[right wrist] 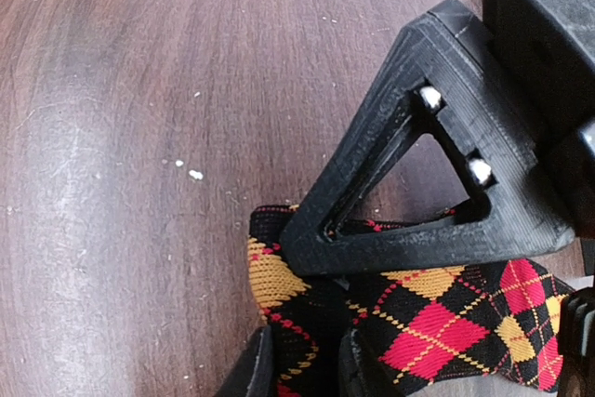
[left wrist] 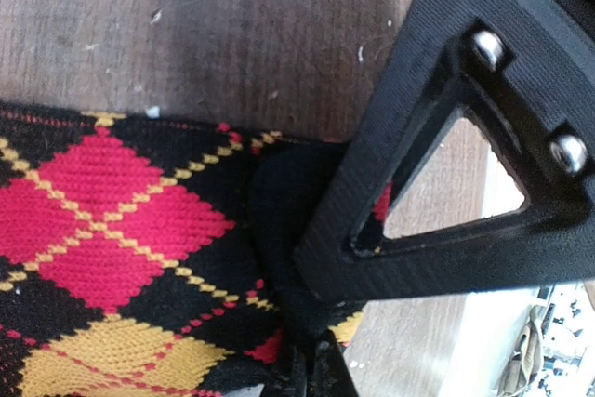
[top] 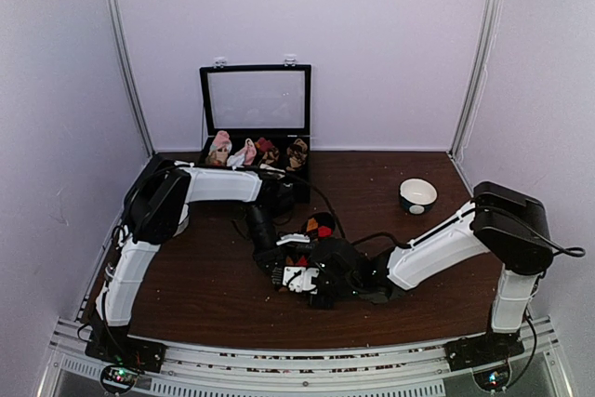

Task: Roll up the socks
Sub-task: Roll the sock at the center of the board.

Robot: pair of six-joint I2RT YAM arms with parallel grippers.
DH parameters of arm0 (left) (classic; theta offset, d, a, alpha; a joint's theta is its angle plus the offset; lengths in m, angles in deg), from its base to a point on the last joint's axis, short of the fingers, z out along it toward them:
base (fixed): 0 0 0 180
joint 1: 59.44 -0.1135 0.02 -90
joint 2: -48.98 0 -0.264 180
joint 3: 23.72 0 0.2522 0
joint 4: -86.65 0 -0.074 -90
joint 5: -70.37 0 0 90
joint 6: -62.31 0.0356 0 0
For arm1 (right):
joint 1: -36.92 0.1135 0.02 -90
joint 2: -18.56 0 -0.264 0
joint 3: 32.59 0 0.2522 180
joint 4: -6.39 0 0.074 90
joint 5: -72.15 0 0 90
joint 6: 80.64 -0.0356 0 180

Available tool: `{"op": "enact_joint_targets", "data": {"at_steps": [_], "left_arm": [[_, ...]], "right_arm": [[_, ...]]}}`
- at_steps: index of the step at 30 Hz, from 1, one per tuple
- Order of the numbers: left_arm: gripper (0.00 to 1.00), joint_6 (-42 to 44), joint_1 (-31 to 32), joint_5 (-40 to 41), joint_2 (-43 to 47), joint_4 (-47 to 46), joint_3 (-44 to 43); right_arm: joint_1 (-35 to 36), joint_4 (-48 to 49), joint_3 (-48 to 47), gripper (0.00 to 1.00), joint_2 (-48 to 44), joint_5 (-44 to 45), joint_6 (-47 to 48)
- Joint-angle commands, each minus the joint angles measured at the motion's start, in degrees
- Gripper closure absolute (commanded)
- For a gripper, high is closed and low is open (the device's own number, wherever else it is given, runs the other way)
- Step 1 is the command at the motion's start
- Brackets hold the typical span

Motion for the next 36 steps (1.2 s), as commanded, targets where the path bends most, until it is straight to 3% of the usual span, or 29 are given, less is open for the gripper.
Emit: {"op": "enact_joint_targets", "data": {"at_steps": [1,5,8,12,22,28,36], "left_arm": [[0.90,0.50,-0.68,11.94,-4.01,-2.95,0.91],[0.65,-0.98,-2.23,10.34,0.51,-6.54,3.14],[0.59,-1.56,-4.14,7.03,5.25,-10.01,5.91],[0.57,-1.69,-6.28,3.36,11.33,-13.84,11.22],[0.56,0.01,-12.48,0.31,29.98,-28.80,26.91],[0.64,5.20,-9.69,1.98,35.27,-34.36,34.10],[0.66,10.29,-2.04,5.86,36.23,-37.60,37.10]], "right_arm": [[-0.96,-11.12,-0.42,0.78,3.48,-0.59,-0.73],[-2.11,-14.01,-1.49,0.88,5.47,-4.17,-3.70],[-3.04,-15.95,-1.59,0.94,6.28,-7.71,-6.03],[-4.56,-17.96,-2.50,1.00,6.63,-12.76,-8.24],[-9.47,-18.88,-6.59,1.00,5.75,-29.59,-22.71],[-13.61,-11.92,-6.94,1.00,9.87,-39.12,-42.51],[-18.19,-1.40,-2.71,1.00,12.71,-41.96,-60.12]]}}
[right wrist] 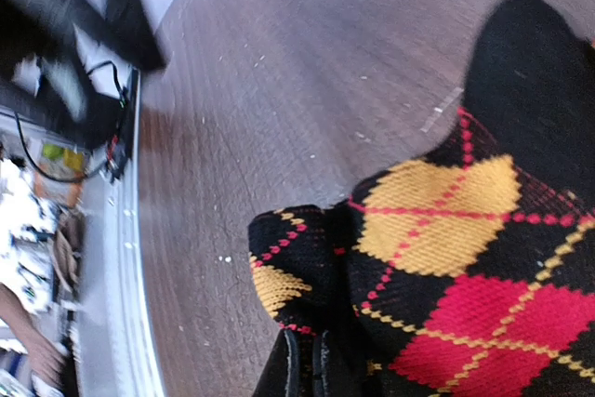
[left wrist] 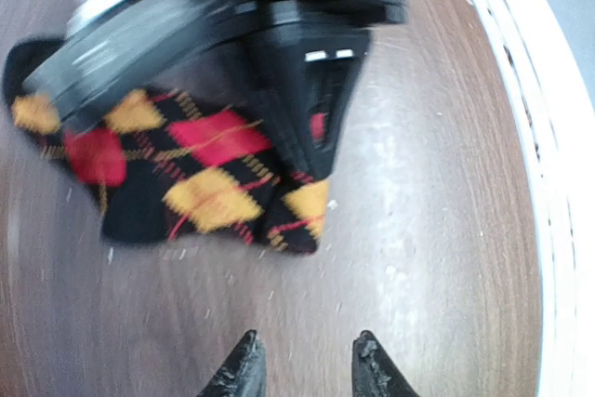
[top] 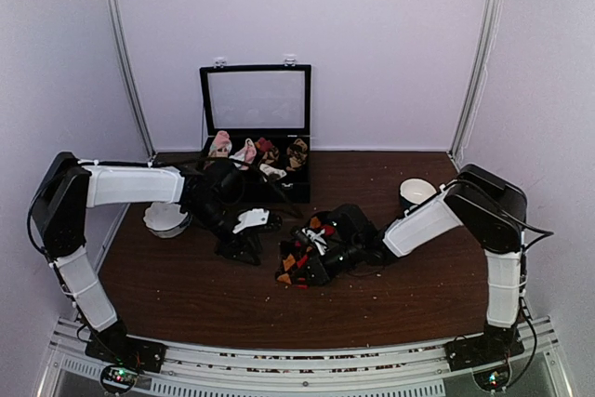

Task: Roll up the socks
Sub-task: Roll the sock at the center of the board.

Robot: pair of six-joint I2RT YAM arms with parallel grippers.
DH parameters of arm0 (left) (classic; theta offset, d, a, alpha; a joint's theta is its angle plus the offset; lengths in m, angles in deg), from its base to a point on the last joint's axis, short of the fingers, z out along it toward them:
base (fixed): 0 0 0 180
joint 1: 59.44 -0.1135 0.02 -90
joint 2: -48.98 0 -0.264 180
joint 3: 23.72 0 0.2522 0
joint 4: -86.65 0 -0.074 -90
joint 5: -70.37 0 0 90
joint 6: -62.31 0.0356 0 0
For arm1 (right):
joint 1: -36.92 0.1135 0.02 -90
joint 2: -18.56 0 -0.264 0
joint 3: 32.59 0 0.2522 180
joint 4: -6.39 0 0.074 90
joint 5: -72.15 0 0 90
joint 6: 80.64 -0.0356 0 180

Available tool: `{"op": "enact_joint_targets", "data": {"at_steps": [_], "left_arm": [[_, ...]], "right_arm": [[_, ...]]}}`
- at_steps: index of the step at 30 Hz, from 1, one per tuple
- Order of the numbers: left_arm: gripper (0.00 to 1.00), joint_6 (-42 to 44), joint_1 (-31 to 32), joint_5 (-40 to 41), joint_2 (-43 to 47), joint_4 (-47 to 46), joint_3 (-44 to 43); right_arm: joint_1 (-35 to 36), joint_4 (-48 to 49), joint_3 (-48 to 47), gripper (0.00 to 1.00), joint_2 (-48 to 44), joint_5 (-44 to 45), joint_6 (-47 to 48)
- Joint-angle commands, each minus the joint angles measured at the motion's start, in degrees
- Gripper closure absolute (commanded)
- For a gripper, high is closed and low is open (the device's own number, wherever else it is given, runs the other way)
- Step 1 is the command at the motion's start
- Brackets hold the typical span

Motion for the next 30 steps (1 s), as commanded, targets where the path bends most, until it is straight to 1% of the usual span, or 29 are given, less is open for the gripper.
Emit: {"op": "enact_joint_targets", "data": {"at_steps": [1,4,6,14,20,21,22,24,25,26,28,30], "left_arm": [[0.66,4.31,5.55,5.55,0.55,-6.08,1.53],[0.68,3.49,8.51,10.23,-1.59,-8.87,0.96],[0.69,2.90,9.89,11.86,-3.45,-9.50,-0.16],[0.70,0.43,12.12,18.88,-9.20,-12.23,-1.93],[0.72,0.11,12.75,18.69,-9.62,-12.88,-2.19],[0.73,0.12,12.91,18.36,-9.66,-12.90,-2.24],[0.78,0.14,13.01,17.85,-9.70,-12.85,-2.32],[0.90,-0.12,13.13,16.71,-10.34,-11.88,-3.18],[0.97,-0.55,13.13,16.25,-11.08,-10.72,-4.04],[1.00,-1.12,13.01,15.86,-12.04,-9.53,-4.98],[1.00,-2.11,12.23,13.32,-13.98,-6.28,-6.96],[1.00,-3.26,11.29,10.41,-16.92,-1.37,-9.35]], "right_arm": [[-2.11,-2.65,3.43,1.00,4.47,0.77,-11.70],[-2.20,-5.61,2.30,1.00,4.74,1.29,-10.76],[-2.30,-6.12,2.22,1.00,4.91,1.56,-11.02],[-2.51,-4.91,1.90,1.00,6.30,-0.01,-13.51],[-2.56,-6.62,0.96,1.00,6.29,-0.20,-13.23],[-2.55,-7.13,0.79,1.00,6.16,-0.19,-13.08],[-2.60,-7.22,0.77,1.00,5.97,-0.02,-13.06],[-2.56,-6.39,1.19,1.00,5.04,0.35,-12.98],[-2.57,-5.83,1.71,0.99,4.41,0.66,-13.02],[-2.58,-4.62,2.10,0.95,3.68,0.91,-12.89],[-2.55,-1.22,3.80,0.84,2.40,1.20,-13.56],[-2.51,2.67,5.31,0.77,1.25,0.95,-14.70]]}}
